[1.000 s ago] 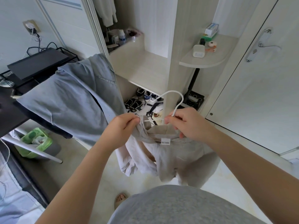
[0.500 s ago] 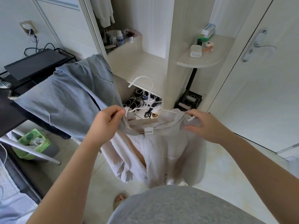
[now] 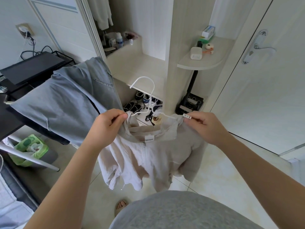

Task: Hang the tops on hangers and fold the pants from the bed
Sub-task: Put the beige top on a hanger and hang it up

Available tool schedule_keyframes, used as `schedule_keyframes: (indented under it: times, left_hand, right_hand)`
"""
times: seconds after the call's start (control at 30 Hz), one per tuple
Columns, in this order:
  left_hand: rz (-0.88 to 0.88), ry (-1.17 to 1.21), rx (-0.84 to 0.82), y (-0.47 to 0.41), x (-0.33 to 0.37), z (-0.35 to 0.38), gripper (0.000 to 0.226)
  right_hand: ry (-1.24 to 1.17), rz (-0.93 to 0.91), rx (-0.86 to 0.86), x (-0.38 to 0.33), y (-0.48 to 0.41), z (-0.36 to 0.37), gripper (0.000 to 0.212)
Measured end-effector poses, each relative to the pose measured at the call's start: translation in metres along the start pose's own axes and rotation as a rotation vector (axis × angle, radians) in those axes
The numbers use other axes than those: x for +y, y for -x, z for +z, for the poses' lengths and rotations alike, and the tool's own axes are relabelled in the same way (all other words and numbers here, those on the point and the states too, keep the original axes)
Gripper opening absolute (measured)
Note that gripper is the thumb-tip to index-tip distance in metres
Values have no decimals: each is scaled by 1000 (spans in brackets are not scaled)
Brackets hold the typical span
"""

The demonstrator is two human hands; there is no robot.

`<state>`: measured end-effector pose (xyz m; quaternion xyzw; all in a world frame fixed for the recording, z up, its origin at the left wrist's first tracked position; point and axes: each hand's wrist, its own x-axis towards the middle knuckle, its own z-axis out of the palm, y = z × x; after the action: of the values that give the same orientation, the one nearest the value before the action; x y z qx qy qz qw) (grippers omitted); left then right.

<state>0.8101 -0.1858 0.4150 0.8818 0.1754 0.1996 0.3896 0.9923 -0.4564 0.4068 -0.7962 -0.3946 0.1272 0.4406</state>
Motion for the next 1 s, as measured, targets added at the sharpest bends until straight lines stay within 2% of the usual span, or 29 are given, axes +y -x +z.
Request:
schedule_keyframes:
  times: [0.13,0.23,0.27,0.3,0.37,0.47,0.57,0.63,0.73,0.9,0.97,1.0]
  left_hand:
    - [54,-17,-119,1,1,4,22]
    - [67,28,-170,0,1,6,28]
    - [49,59,-158,-1,0,5,30]
    - [28,84,-138,-2,-2,4,32]
    - [-13,100,-82,-3,-8,0,34]
    - [-79,95,0,-1,-17,-5,32]
    - [-119,84,26,-1,-22,-8,28]
    - [-126,70,30,-2,-23,-8,27]
    - [-120,47,28,-5,-22,-8,28]
    - [-92,-17,-46,-10,-19,-6,26]
    - [-64,-15,-67,-12,-14,-1,26]
    - [-51,8,-63,-12,-11,1,28]
  right_hand:
    - [-93,8,132,-24,-16,-8,23]
    - [-161,135,206,-31,-34,-7,15]
    - [-176,212,166,-29,-37,-6,16]
    - [-171,280,108,-25,-38,-5,26]
    - [-131,342,-26,-11,-31,-7,38]
    - [14,377,-218,15,-12,-11,33]
    - [93,395,-253,43,-1,-13,27]
    - [139,398,-193,53,2,-16,12]
    - [73,440,-16,57,-3,-24,19]
    - [46,225,342,45,-18,-31,15]
    - [3,211,369,38,-25,-31,15]
    - [6,232,322,35,-28,-30,16]
